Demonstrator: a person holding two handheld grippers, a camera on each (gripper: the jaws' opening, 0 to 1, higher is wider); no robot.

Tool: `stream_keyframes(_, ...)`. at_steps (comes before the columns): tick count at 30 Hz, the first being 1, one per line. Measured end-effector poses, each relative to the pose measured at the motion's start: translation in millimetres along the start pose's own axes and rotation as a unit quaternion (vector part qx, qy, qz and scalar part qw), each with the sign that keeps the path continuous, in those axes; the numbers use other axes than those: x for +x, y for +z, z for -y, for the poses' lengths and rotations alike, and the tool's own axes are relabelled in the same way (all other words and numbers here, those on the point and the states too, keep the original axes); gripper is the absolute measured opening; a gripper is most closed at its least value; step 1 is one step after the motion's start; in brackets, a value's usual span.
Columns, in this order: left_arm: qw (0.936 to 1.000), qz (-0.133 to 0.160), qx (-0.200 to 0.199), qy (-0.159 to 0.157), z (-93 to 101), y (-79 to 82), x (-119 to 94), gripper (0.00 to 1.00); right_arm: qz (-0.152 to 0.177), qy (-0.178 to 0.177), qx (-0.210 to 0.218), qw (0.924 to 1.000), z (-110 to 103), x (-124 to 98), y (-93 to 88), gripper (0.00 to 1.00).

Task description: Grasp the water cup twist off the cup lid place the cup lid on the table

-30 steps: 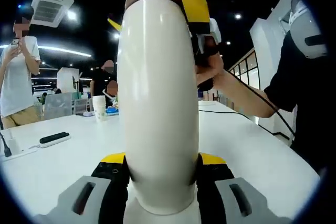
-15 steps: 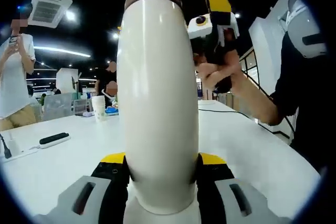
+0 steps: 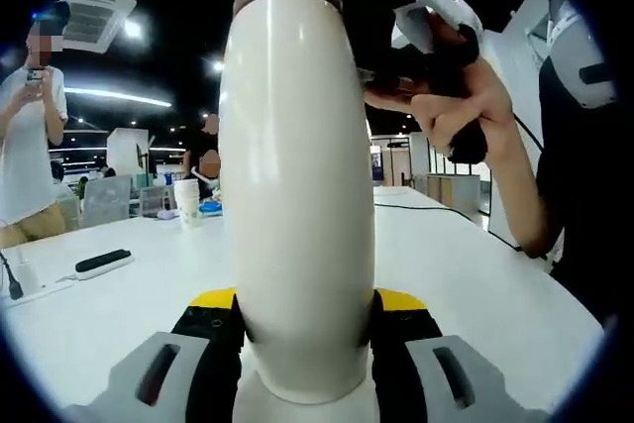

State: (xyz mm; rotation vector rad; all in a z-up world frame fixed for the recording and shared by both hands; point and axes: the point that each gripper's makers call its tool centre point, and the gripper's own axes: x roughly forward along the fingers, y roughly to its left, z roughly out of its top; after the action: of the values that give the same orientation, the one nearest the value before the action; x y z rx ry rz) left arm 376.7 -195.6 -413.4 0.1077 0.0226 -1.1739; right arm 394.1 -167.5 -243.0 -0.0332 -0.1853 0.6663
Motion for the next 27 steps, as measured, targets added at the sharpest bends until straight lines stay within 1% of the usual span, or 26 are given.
stream_keyframes(1, 1.0000, 0.000, 0.000, 0.000, 0.2, -0.2, 0, 0.52, 0.005, 0.014, 0.020, 0.9997, -3, 1, 0.6, 0.59)
stream_keyframes(2, 1.0000, 0.000, 0.000, 0.000, 0.1, -0.2, 0, 0.52, 0.004, 0.024, 0.023, 0.9994, -5, 2, 0.1, 0.55)
stream_keyframes(3, 1.0000, -0.001, 0.000, 0.000, 0.0, -0.4, 0, 0.52, 0.005, 0.050, 0.024, 0.9984, -12, 1, 0.0, 0.50)
stream_keyframes(4, 1.0000, -0.001, 0.000, 0.000, 0.2, -0.6, 0, 0.52, 0.003, 0.053, 0.036, 0.9979, -14, 1, -1.5, 0.50)
stream_keyframes(5, 1.0000, -0.002, 0.000, 0.000, 0.0, -0.9, 0, 0.52, 0.004, 0.061, 0.012, 0.9981, -12, 1, -0.3, 0.50)
stream_keyframes(6, 1.0000, -0.002, 0.000, 0.000, 0.0, -1.0, -1, 0.52, 0.001, 0.074, 0.001, 0.9972, -14, 1, -0.6, 0.50)
stream_keyframes(7, 1.0000, -0.002, 0.001, 0.000, 0.0, -1.0, -1, 0.52, -0.002, 0.078, 0.006, 0.9969, -13, 1, -0.8, 0.50)
stream_keyframes(8, 1.0000, -0.002, -0.001, 0.000, -0.2, -1.0, 0, 0.52, -0.006, 0.102, 0.014, 0.9947, -16, 1, -1.6, 0.50)
stream_keyframes(10, 1.0000, -0.002, -0.001, -0.001, -0.2, -1.1, -1, 0.52, -0.001, 0.137, 0.019, 0.9904, -18, 1, -1.0, 0.50)
stream_keyframes(13, 1.0000, -0.002, -0.002, -0.001, -0.3, -1.3, -1, 0.51, 0.007, 0.196, 0.027, 0.9803, -21, 0, -0.5, 0.50)
stream_keyframes(15, 1.0000, -0.002, -0.003, -0.001, -0.3, -1.4, -1, 0.51, 0.012, 0.232, 0.034, 0.9720, -24, -1, 0.1, 0.50)
stream_keyframes(17, 1.0000, -0.002, -0.002, -0.003, -0.3, -1.3, -1, 0.51, 0.024, 0.280, 0.038, 0.9589, -28, -3, 1.7, 0.50)
stream_keyframes(19, 1.0000, -0.001, 0.000, -0.005, 0.1, -1.0, -1, 0.51, 0.036, 0.329, 0.043, 0.9425, -32, -7, 2.9, 0.50)
stream_keyframes(20, 1.0000, -0.001, 0.001, -0.005, 0.2, -1.0, -1, 0.51, 0.036, 0.340, 0.045, 0.9388, -32, -8, 2.9, 0.50)
stream_keyframes(22, 1.0000, -0.002, 0.001, -0.005, 0.2, -1.0, -1, 0.51, 0.042, 0.366, 0.050, 0.9284, -33, -8, 3.2, 0.50)
stream_keyframes(23, 1.0000, -0.002, 0.000, -0.005, 0.2, -1.1, -1, 0.51, 0.045, 0.374, 0.051, 0.9251, -32, -8, 3.0, 0.50)
stream_keyframes(24, 1.0000, -0.002, 0.000, -0.005, 0.0, -1.2, -1, 0.51, 0.045, 0.375, 0.053, 0.9245, -30, -7, 2.3, 0.50)
stream_keyframes(25, 1.0000, -0.003, -0.001, -0.004, -0.5, -1.5, -1, 0.51, 0.045, 0.374, 0.056, 0.9246, -30, -5, 1.8, 0.50)
stream_keyframes(27, 0.9999, -0.005, -0.009, -0.005, -1.6, -1.8, 0, 0.51, 0.042, 0.367, 0.061, 0.9272, -29, -4, 0.9, 0.50)
